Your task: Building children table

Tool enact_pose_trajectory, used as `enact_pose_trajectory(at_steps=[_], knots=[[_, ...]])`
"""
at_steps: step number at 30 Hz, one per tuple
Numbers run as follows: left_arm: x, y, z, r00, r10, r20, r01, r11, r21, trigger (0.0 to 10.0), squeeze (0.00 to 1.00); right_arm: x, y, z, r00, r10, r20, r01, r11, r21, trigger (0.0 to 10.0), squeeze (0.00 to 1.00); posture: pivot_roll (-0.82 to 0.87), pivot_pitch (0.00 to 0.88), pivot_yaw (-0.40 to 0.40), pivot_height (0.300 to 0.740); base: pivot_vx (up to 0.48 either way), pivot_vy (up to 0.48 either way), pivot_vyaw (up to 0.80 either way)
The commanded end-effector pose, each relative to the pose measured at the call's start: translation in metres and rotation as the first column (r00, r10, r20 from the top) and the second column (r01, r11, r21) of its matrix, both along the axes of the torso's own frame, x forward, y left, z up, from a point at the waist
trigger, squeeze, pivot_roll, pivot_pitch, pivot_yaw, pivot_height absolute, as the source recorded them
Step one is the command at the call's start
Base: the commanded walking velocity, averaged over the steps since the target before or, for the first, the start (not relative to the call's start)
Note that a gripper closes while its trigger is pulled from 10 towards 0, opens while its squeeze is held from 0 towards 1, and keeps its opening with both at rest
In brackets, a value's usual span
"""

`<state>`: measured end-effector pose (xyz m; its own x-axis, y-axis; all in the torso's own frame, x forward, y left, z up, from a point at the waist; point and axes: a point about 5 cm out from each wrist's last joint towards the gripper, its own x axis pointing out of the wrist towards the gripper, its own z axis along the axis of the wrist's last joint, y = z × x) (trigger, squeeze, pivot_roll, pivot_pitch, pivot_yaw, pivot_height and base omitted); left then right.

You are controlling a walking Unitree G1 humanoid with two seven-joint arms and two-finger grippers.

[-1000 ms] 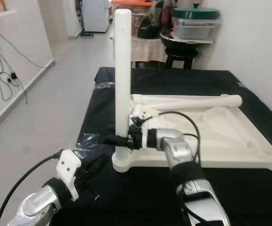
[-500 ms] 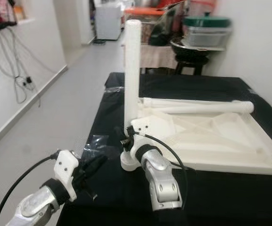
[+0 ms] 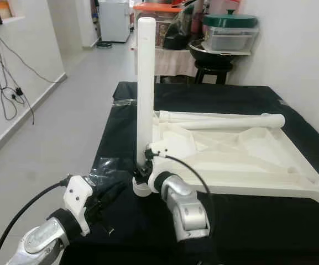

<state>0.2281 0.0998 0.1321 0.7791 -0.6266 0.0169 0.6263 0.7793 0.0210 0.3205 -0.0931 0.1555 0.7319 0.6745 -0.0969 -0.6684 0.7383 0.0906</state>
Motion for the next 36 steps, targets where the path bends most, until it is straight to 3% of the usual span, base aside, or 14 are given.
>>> enact_pose_trajectory(at_steps=[1, 3, 6, 8, 10, 11, 20, 30, 31, 32, 33, 34, 35, 36], knots=[[0.000, 0.000, -0.004, 1.000, -0.001, -0.013, 0.001, 1.000, 0.008, 10.0, 0.00, -0.001, 0.008, 0.009, 0.993, 0.106, 0.044, -0.107, 0.994, 0.027, 10.0, 1.00, 0.03, 0.000, -0.041, 0.740, 0.000, 0.000, 0.00], [0.000, -0.001, -0.004, 1.000, 0.001, -0.012, -0.001, 1.000, 0.008, 10.0, 0.00, -0.002, 0.001, 0.014, 0.941, 0.329, 0.078, -0.324, 0.944, -0.065, 10.0, 0.00, 0.04, 0.000, -0.043, 0.740, 0.000, 0.000, 0.00], [0.000, -0.001, -0.004, 1.000, 0.001, -0.012, -0.001, 1.000, 0.008, 10.0, 0.00, -0.002, 0.001, 0.014, 0.941, 0.329, 0.078, -0.324, 0.944, -0.065, 10.0, 0.00, 0.04, 0.000, -0.043, 0.740, 0.000, 0.000, 0.00], [0.001, -0.001, -0.004, 1.000, 0.005, -0.010, -0.005, 1.000, 0.008, 10.0, 0.00, 0.007, -0.015, 0.016, 0.888, 0.458, 0.035, -0.452, 0.885, -0.115, 10.0, 0.00, 0.04, 0.000, -0.048, 0.740, 0.000, 0.000, 0.00], [0.001, -0.001, -0.004, 1.000, 0.005, -0.009, -0.005, 1.000, 0.008, 10.0, 0.00, 0.013, -0.022, 0.016, 0.881, 0.472, 0.012, -0.468, 0.876, -0.115, 10.0, 0.00, 0.04, 0.000, -0.048, 0.740, 0.000, 0.000, 0.00], [0.001, -0.002, -0.004, 1.000, 0.006, -0.009, -0.006, 1.000, 0.009, 10.0, 0.00, 0.018, -0.027, 0.018, 0.879, 0.477, -0.004, -0.475, 0.875, -0.094, 0.7, 0.00, 0.05, 0.000, -0.051, 0.740, 0.000, 0.000, 0.00], [0.000, -0.002, -0.004, 1.000, 0.010, -0.004, -0.010, 1.000, 0.014, 10.0, 0.00, 0.027, -0.037, 0.021, 0.868, 0.496, -0.024, -0.497, 0.866, -0.054, 0.0, 0.00, 0.05, 0.000, -0.052, 0.740, 0.000, 0.000, 0.00], [-0.002, -0.001, -0.002, 1.000, 0.014, 0.001, -0.014, 1.000, 0.010, 10.0, 0.00, 0.020, -0.058, 0.000, 0.926, 0.375, -0.050, -0.378, 0.921, -0.091, 0.0, 0.00, 0.03, 0.000, -0.044, 0.740, 0.000, 0.000, 0.00], [-0.002, 0.000, -0.002, 1.000, 0.012, -0.001, -0.012, 1.000, 0.010, 10.0, 0.00, 0.016, -0.047, -0.014, 0.980, 0.184, -0.079, -0.193, 0.973, -0.126, 0.0, 0.00, 0.02, 0.000, -0.042, 0.740, 0.000, 0.000, 0.00], [-0.003, 0.002, -0.001, 1.000, 0.011, -0.002, -0.011, 1.000, 0.010, 10.0, 0.00, 0.006, -0.026, -0.020, 0.978, -0.162, -0.133, 0.168, 0.985, 0.030, 0.0, 0.00, 0.01, 0.001, -0.036, 0.740, 0.000, 0.000, 0.00], [-0.003, 0.003, -0.001, 1.000, 0.011, -0.003, -0.011, 1.000, 0.009, 10.0, 0.00, -0.007, -0.023, -0.028, 0.876, -0.406, -0.261, 0.442, 0.892, 0.093, 0.0, 0.00, 0.01, 0.001, -0.036, 0.740, 0.000, 0.000, 0.00], [-0.003, 0.003, 0.000, 1.000, 0.011, -0.003, -0.011, 1.000, 0.009, 10.0, 0.00, -0.019, -0.024, -0.034, 0.765, -0.529, -0.367, 0.597, 0.796, 0.099, 0.0, 0.00, 0.01, 0.001, -0.036, 0.740, 0.000, 0.000, 0.00], [-0.003, 0.003, 0.000, 1.000, 0.011, -0.003, -0.011, 1.000, 0.009, 10.0, 0.00, -0.019, -0.024, -0.034, 0.765, -0.529, -0.367, 0.597, 0.796, 0.099, 0.0, 0.00, 0.01, 0.001, -0.036, 0.740, 0.000, 0.000, 0.00], [-0.003, 0.003, -0.002, 1.000, 0.008, -0.007, -0.008, 1.000, 0.010, 10.0, 0.00, -0.016, -0.015, -0.025, 0.851, -0.459, -0.257, 0.494, 0.865, 0.090, 0.0, 0.00, 0.00, 0.000, -0.017, 0.740, 0.000, 0.000, 0.00]])
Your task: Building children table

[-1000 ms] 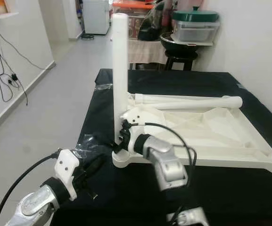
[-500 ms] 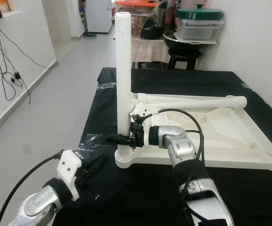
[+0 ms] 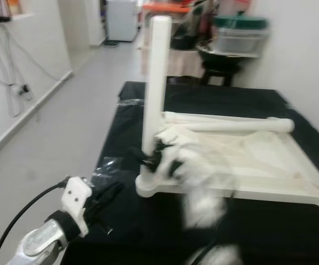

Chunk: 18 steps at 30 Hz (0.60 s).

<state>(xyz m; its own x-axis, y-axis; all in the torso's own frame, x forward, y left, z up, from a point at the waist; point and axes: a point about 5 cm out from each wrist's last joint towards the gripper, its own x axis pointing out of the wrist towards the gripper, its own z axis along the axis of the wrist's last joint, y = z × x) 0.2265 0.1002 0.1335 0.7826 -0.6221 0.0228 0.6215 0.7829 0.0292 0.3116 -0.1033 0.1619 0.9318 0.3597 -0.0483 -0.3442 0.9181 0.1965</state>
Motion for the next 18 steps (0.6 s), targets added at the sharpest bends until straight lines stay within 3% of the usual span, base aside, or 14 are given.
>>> enact_pose_trajectory(at_steps=[1, 3, 5, 10, 11, 12, 15, 17, 18], knots=[[-0.001, 0.003, -0.004, 1.000, 0.000, -0.020, 0.000, 1.000, 0.009, 10.0, 0.00, -0.004, 0.003, -0.025, 0.992, 0.020, -0.128, -0.022, 1.000, -0.018, 0.0, 0.00, 0.00, 0.000, -0.017, 0.740, 0.000, 0.000, 0.00], [0.000, 0.002, -0.004, 1.000, -0.002, -0.020, 0.002, 1.000, 0.008, 10.0, 0.00, 0.010, -0.004, -0.024, 0.992, 0.094, -0.090, -0.105, 0.986, -0.130, 0.0, 0.00, 0.03, 0.000, -0.045, 0.740, 0.000, 0.000, 0.00], [0.001, 0.001, -0.004, 1.000, -0.007, -0.019, 0.007, 1.000, 0.011, 10.0, 0.00, 0.018, -0.008, -0.025, 0.993, 0.083, -0.086, -0.095, 0.985, -0.144, 0.0, 0.00, 0.03, 0.000, -0.038, 0.740, 0.000, 0.000, 0.00], [0.001, 0.003, -0.003, 1.000, 0.028, -0.009, -0.028, 1.000, 0.012, 10.0, 0.00, 0.016, -0.005, -0.024, 0.995, 0.032, -0.091, -0.044, 0.990, -0.137, 0.0, 0.00, 0.03, 0.000, -0.037, 0.740, 0.000, 0.000, 0.00], [0.001, 0.003, -0.004, 1.000, 0.025, -0.011, -0.025, 1.000, 0.013, 10.0, 0.00, 0.012, -0.005, -0.023, 0.993, -0.013, -0.113, -0.004, 0.988, -0.152, 4.2, 0.00, 0.03, 0.000, -0.035, 0.740, 0.000, 0.000, 0.00], [0.001, 0.002, -0.004, 1.000, 0.017, -0.015, -0.017, 1.000, 0.013, 10.0, 0.00, 0.012, -0.005, -0.022, 0.993, -0.018, -0.119, -0.002, 0.986, -0.164, 10.0, 0.00, 0.03, 0.000, -0.034, 0.740, 0.000, 0.000, 0.00], [0.001, 0.002, -0.005, 1.000, 0.006, -0.020, -0.006, 1.000, 0.011, 10.0, 0.00, 0.014, -0.006, -0.020, 0.994, -0.003, -0.109, -0.017, 0.984, -0.179, 10.0, 0.00, 0.03, 0.000, -0.034, 0.740, 0.000, 0.000, 0.00], [0.001, 0.001, -0.005, 1.000, 0.002, -0.022, -0.002, 1.000, 0.009, 10.0, 0.00, 0.019, -0.005, -0.011, 0.995, 0.085, -0.058, -0.092, 0.986, -0.142, 10.0, 0.00, 0.03, 0.000, -0.032, 0.740, 0.000, 0.000, 0.00], [0.001, 0.001, -0.005, 1.000, 0.001, -0.022, -0.001, 1.000, 0.009, 10.0, 0.00, 0.022, -0.005, -0.008, 0.990, 0.139, -0.034, -0.143, 0.980, -0.140, 10.0, 1.00, 0.03, 0.000, -0.033, 0.740, 0.000, 0.000, 0.00]])
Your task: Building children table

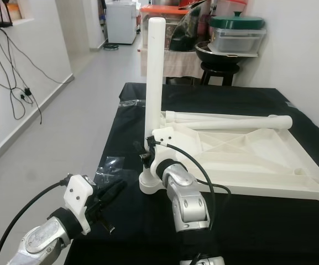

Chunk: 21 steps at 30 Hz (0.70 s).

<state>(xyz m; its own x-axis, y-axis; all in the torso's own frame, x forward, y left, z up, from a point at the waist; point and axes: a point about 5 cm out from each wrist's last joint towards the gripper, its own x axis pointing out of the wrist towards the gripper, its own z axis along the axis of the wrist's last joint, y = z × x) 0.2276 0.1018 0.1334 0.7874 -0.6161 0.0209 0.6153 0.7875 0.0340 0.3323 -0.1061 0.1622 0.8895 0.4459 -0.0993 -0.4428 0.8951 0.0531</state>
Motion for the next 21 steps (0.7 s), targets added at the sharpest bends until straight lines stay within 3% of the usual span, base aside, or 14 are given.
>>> enact_pose_trajectory(at_steps=[1, 4, 8, 9, 11, 12, 13, 14, 15, 16, 18, 19, 20, 21], knots=[[0.000, -0.001, -0.005, 1.000, -0.007, -0.024, 0.007, 1.000, 0.004, 10.0, 0.00, 0.003, -0.003, -0.006, 0.997, 0.067, -0.025, -0.067, 0.998, 0.009, 10.0, 1.00, 0.03, 0.000, -0.033, 0.740, 0.000, 0.000, 0.00], [0.001, -0.001, -0.006, 1.000, -0.003, -0.018, 0.003, 1.000, 0.010, 10.0, 0.00, 0.009, -0.006, 0.006, 0.962, 0.269, 0.044, -0.270, 0.962, 0.043, 10.0, 1.00, 0.04, 0.000, -0.038, 0.740, 0.000, 0.000, 0.00], [0.000, -0.001, -0.006, 1.000, 0.005, -0.013, -0.005, 1.000, 0.015, 10.0, 0.00, 0.011, -0.009, 0.010, 0.925, 0.376, 0.054, -0.378, 0.925, 0.028, 10.0, 1.00, 0.04, 0.000, -0.039, 0.740, 0.000, 0.000, 0.00], [0.000, -0.001, -0.005, 1.000, 0.010, -0.010, -0.010, 1.000, 0.016, 10.0, 0.00, 0.012, -0.011, 0.010, 0.903, 0.428, 0.047, -0.428, 0.904, 0.002, 10.0, 0.20, 0.04, 0.000, -0.040, 0.740, 0.000, 0.000, 0.00], [0.000, -0.001, -0.005, 1.000, 0.010, -0.010, -0.010, 1.000, 0.016, 10.0, 0.00, 0.012, -0.011, 0.010, 0.903, 0.428, 0.047, -0.428, 0.904, 0.002, 10.0, 0.20, 0.04, 0.000, -0.040, 0.740, 0.000, 0.000, 0.00], [-0.002, -0.001, -0.005, 1.000, 0.012, -0.007, -0.012, 1.000, 0.014, 10.0, 0.00, 0.011, -0.013, 0.008, 0.863, 0.505, 0.024, -0.505, 0.863, -0.022, 10.0, 0.00, 0.04, 0.000, -0.044, 0.740, 0.000, 0.000, 0.00], [-0.002, -0.001, -0.005, 1.000, 0.012, -0.007, -0.012, 1.000, 0.014, 10.0, 0.00, 0.011, -0.013, 0.008, 0.863, 0.505, 0.024, -0.505, 0.863, -0.022, 10.0, 0.00, 0.04, 0.000, -0.044, 0.740, 0.000, 0.000, 0.00], [-0.005, -0.001, -0.004, 1.000, 0.010, -0.011, -0.010, 1.000, 0.007, 10.0, 0.00, 0.011, -0.017, 0.006, 0.818, 0.576, -0.011, -0.576, 0.817, -0.027, 10.0, 0.00, 0.05, 0.000, -0.048, 0.740, 0.000, 0.000, 0.00], [-0.005, -0.001, -0.004, 1.000, 0.010, -0.011, -0.010, 1.000, 0.007, 10.0, 0.00, 0.011, -0.017, 0.006, 0.818, 0.576, -0.011, -0.576, 0.817, -0.027, 10.0, 0.00, 0.05, 0.000, -0.048, 0.740, 0.000, 0.000, 0.00], [-0.010, -0.002, -0.003, 1.000, 0.007, -0.015, -0.007, 1.000, 0.004, 10.0, 0.00, 0.013, -0.022, 0.003, 0.788, 0.614, -0.047, -0.616, 0.787, -0.032, 10.0, 0.00, 0.07, 0.000, -0.053, 0.740, 0.000, 0.000, 0.00], [-0.015, -0.003, -0.003, 1.000, 0.005, -0.018, -0.005, 1.000, 0.002, 10.0, 0.00, 0.015, -0.028, 0.000, 0.763, 0.641, -0.081, -0.645, 0.764, -0.023, 10.0, 0.00, 0.08, 0.000, -0.060, 0.740, 0.000, 0.000, 0.00], [-0.019, -0.002, -0.003, 1.000, 0.010, -0.020, -0.010, 1.000, 0.003, 10.0, 0.00, 0.016, -0.034, -0.002, 0.749, 0.654, -0.108, -0.658, 0.753, -0.008, 9.1, 0.00, 0.08, 0.000, -0.060, 0.740, 0.000, 0.000, 0.00], [-0.021, -0.002, -0.003, 1.000, 0.014, -0.021, -0.014, 1.000, 0.005, 10.0, 0.00, 0.016, -0.038, -0.003, 0.742, 0.660, -0.121, -0.665, 0.747, 0.001, 9.1, 0.00, 0.08, 0.000, -0.060, 0.740, 0.000, 0.000, 0.00], [-0.022, -0.002, -0.003, 1.000, 0.023, -0.021, -0.023, 1.000, 0.005, 10.0, 0.00, 0.017, -0.041, -0.003, 0.745, 0.656, -0.123, -0.659, 0.752, 0.015, 1.0, 0.00, 0.08, 0.000, -0.061, 0.740, 0.000, 0.000, 0.00]])
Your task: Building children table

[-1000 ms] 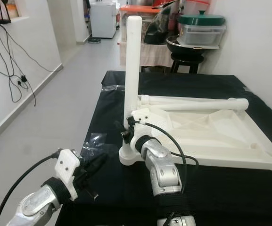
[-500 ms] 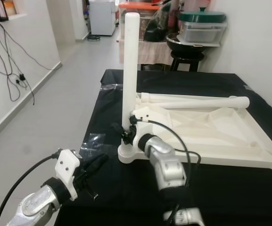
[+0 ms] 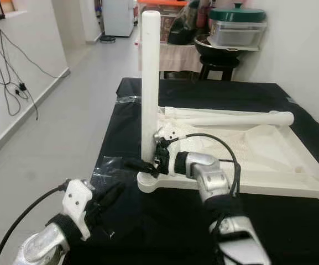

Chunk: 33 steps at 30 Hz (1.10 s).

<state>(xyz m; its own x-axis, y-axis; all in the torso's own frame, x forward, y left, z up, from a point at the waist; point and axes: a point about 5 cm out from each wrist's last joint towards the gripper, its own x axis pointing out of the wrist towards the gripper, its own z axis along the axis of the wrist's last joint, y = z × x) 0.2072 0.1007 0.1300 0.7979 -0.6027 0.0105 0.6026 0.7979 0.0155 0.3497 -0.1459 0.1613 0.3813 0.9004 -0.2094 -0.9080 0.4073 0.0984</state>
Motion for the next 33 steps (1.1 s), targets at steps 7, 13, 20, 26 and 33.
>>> enact_pose_trajectory(at_steps=[7, 13, 20, 26, 33], knots=[[-0.004, 0.000, 0.002, 1.000, 0.024, 0.005, -0.024, 1.000, 0.018, 10.0, 0.00, 0.000, -0.020, -0.007, 0.998, -0.040, -0.039, 0.042, 0.998, 0.051, 0.0, 0.00, 0.07, 0.000, -0.053, 0.740, 0.000, 0.000, 0.00], [-0.004, 0.003, 0.001, 0.999, 0.045, 0.002, -0.045, 0.999, 0.019, 10.0, 0.00, -0.010, -0.034, -0.018, 0.998, -0.058, -0.036, 0.060, 0.997, 0.050, 0.0, 0.00, 0.05, 0.000, -0.045, 0.740, 0.000, 0.000, 0.00], [-0.003, 0.006, 0.001, 0.997, 0.073, -0.006, -0.073, 0.997, 0.008, 10.0, 0.00, -0.026, -0.032, -0.022, 0.997, -0.083, -0.011, 0.083, 0.994, 0.066, 0.0, 0.00, 0.04, 0.000, -0.042, 0.740, 0.000, 0.000, 0.00], [0.000, 0.013, 0.002, 0.996, 0.084, -0.005, -0.084, 0.996, 0.019, 10.0, 0.00, -0.060, 0.027, -0.040, 0.688, -0.726, 0.004, 0.725, 0.687, -0.054, 0.0, 0.00, 0.02, 0.005, -0.021, 0.740, 0.000, 0.000, 0.00], [0.007, 0.013, 0.001, 0.998, 0.066, 0.003, -0.066, 0.997, 0.042, 10.0, 0.00, -0.045, 0.023, -0.038, 0.736, -0.677, 0.018, 0.677, 0.736, -0.019, 0.0, 0.00, 0.02, 0.000, -0.020, 0.740, 0.000, 0.000, 0.00]])
